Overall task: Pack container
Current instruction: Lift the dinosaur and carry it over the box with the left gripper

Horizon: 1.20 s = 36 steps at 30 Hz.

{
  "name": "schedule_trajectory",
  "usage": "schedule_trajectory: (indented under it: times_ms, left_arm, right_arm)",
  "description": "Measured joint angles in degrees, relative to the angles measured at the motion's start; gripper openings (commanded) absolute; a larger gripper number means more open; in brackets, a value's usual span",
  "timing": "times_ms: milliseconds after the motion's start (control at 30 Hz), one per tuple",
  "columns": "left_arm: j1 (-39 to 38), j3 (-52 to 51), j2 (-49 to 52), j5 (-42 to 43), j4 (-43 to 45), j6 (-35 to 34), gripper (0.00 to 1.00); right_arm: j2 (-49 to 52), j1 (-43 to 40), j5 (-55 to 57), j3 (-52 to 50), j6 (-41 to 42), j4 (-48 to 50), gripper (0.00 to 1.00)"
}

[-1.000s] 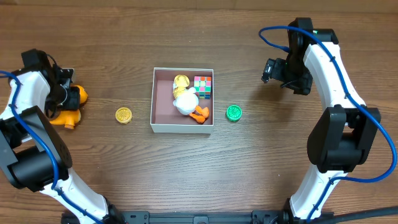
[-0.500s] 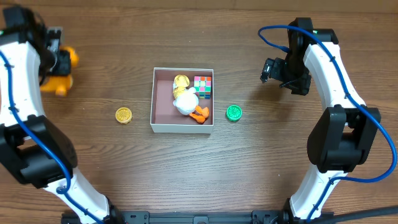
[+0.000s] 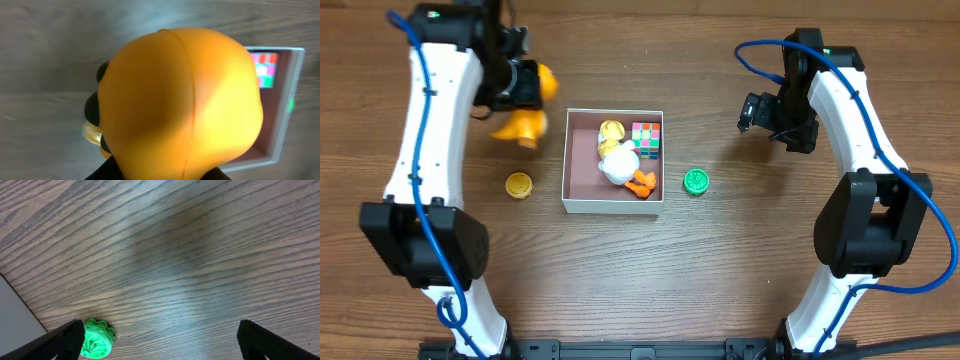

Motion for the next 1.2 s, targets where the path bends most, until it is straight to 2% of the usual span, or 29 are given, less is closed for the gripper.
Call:
schedule_trajectory:
  times_ms: [300, 500, 667, 900, 1200]
  left_arm:
    - [-5.9, 0.0, 0.0, 0.9, 0.22, -11.23, 0.35]
    - [-9.4, -0.63, 0.0, 0.81, 3.45, -13.97, 0.36]
    - [-11.3, -5.07, 0.0, 0.76, 6.54, -15.54, 0.36]
    - [-11.54, -11.39, 0.0, 0.63, 8.92, -17.86, 0.36]
    - [-11.54, -13.55, 0.0, 0.63, 9.7, -18.64, 0.41]
  right_arm:
    - [0.0, 0.0, -0.98, 0.0, 0.0, 0.02, 1.0]
    - [0.0, 0.0, -1.27, 0.0, 0.0, 0.04, 1.0]
    - [0.0, 0.0, -1.31, 0.0, 0.0, 0.07, 1.0]
    - [0.0, 0.0, -1.31, 0.0, 0.0, 0.11, 1.0]
    - [0.0, 0.0, -1.31, 0.0, 0.0, 0.7, 1.0]
